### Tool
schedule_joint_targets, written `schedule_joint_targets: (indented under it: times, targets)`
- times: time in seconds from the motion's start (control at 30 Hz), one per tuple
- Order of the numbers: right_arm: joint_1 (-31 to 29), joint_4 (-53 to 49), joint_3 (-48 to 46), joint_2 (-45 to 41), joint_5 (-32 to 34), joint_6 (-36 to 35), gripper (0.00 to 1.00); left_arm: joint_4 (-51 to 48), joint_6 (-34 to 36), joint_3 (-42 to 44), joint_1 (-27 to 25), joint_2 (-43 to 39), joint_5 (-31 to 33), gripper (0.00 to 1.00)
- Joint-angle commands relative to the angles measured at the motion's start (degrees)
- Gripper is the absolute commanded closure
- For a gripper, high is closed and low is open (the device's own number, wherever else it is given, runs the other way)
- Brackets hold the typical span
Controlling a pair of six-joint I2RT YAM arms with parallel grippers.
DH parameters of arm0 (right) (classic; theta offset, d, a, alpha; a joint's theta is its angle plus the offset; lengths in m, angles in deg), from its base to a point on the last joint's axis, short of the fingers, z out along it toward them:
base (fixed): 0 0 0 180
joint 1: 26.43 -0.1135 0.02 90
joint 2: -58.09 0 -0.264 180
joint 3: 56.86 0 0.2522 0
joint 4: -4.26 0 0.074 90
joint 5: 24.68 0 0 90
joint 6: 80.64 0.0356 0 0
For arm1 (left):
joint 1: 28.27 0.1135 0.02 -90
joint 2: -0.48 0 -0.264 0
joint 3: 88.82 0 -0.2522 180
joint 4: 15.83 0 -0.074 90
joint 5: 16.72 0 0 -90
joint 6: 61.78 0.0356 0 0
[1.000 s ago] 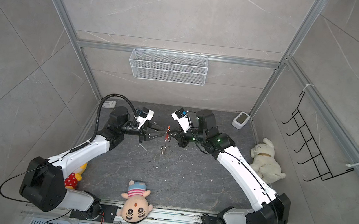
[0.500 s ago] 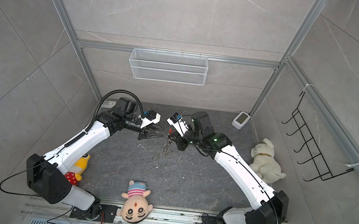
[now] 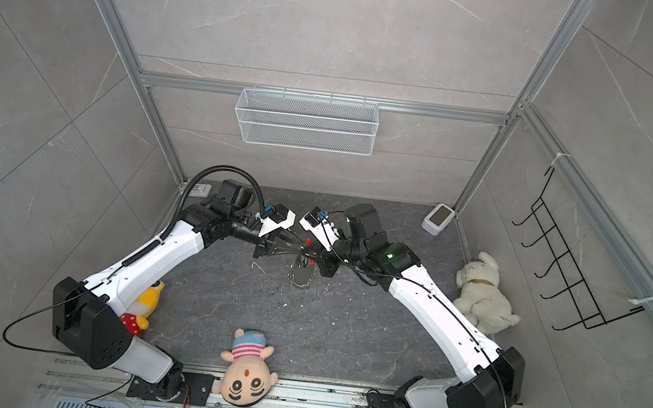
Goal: Put the keys on the keyring
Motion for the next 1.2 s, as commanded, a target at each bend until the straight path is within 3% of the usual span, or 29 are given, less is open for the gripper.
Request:
schedule_joint_targets:
  times: [0.0, 0.17, 0.27, 0.43, 0.5, 0.6, 0.73, 0.9, 1.17]
  targets:
    - [-0.79, 0.56, 2.94, -0.44, -1.99, -0.60, 1.00, -0.81, 0.55, -0.83, -0.42, 0.63, -2.17, 0.78]
    - [-1.47, -0.64, 3.99, 0.13, -1.52, -1.18, 1.00, -3.09, 1.18, -2.63, -0.90, 2.15, -2.97, 0.87]
    - [-1.74, -0.98, 4.40, 0.49, -1.36, -1.31, 1.00, -5.23, 2.14, -3.95, -1.35, 3.17, -3.58, 1.00]
    - [-1.83, -0.88, 4.63, 0.41, -0.72, -0.86, 1.00, -7.02, 4.06, -4.25, -1.82, 3.99, -5.15, 1.00]
    - [-1.83, -0.25, 4.46, -0.01, 0.38, 0.28, 1.00, -1.56, 0.41, -1.86, -1.44, 2.62, -6.22, 1.00]
    - [-1.32, 1.41, 2.29, -2.71, 4.15, 2.83, 0.76, 19.89, -14.19, 7.17, 0.60, -1.54, -8.60, 1.00]
    - [3.21, 5.98, -3.87, -7.25, 0.30, 6.63, 0.66, 43.09, -31.13, 14.73, 2.61, -4.35, -11.17, 1.00]
    - [8.43, 12.46, -7.69, -8.25, -11.08, 13.61, 0.64, 53.02, -38.51, 17.19, 2.66, -4.85, -11.59, 1.00]
    - [8.43, 13.51, -6.24, -3.44, -13.74, 12.02, 0.57, 59.83, -44.98, 17.23, 2.83, -4.50, -12.80, 1.00]
